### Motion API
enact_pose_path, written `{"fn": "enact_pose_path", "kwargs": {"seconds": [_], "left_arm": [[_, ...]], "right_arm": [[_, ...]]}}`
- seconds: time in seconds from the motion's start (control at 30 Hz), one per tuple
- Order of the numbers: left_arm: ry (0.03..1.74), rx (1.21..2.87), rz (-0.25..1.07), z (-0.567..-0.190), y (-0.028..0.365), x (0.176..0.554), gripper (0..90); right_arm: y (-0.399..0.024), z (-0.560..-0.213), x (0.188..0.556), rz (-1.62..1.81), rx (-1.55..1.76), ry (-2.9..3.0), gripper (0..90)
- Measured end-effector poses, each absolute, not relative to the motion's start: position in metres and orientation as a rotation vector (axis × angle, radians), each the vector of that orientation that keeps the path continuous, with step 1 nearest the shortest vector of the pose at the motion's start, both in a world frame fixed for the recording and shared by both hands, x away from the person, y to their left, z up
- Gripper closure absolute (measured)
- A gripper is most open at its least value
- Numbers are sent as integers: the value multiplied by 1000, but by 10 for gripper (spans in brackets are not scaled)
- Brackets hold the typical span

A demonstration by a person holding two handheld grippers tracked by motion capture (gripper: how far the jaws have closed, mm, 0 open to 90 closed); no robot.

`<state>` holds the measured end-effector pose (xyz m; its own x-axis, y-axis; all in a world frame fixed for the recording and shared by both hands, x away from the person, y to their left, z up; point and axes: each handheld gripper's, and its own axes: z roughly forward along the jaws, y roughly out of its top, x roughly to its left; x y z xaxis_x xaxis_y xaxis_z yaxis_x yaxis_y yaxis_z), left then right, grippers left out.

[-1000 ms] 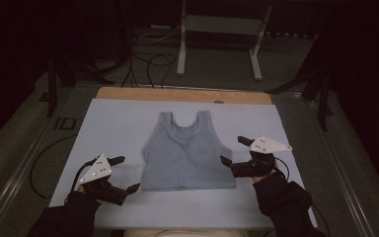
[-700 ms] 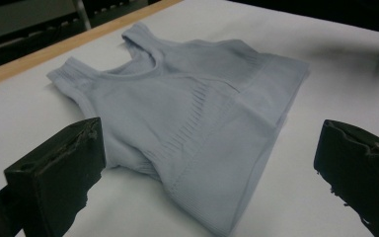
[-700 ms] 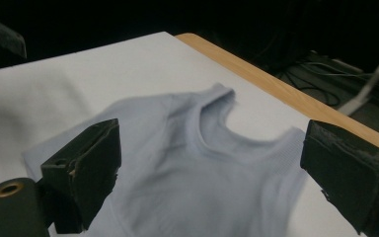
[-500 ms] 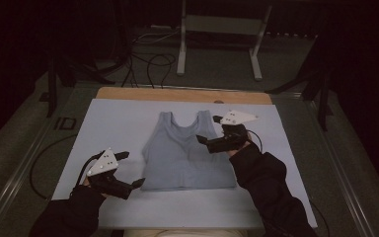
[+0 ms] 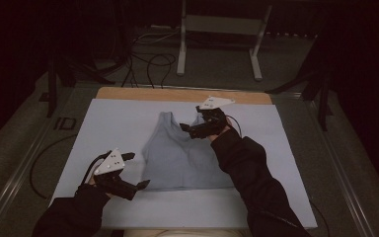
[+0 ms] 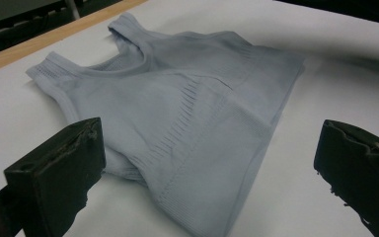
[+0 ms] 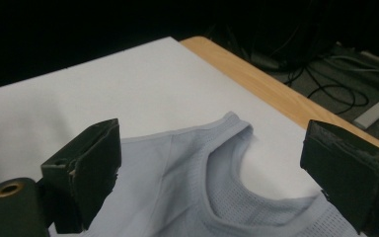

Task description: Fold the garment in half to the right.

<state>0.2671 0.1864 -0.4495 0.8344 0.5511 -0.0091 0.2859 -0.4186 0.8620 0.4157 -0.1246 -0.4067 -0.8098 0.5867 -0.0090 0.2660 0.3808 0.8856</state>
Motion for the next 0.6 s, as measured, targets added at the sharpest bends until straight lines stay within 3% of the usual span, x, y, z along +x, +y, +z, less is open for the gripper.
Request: {"fn": "enact_pose_path", "kwargs": {"seconds": [0.6], "left_arm": [[545,2105,253,-470,163,269,1]], "right_arm": [[-74,-431,461,1388,806,2402,88]]}}
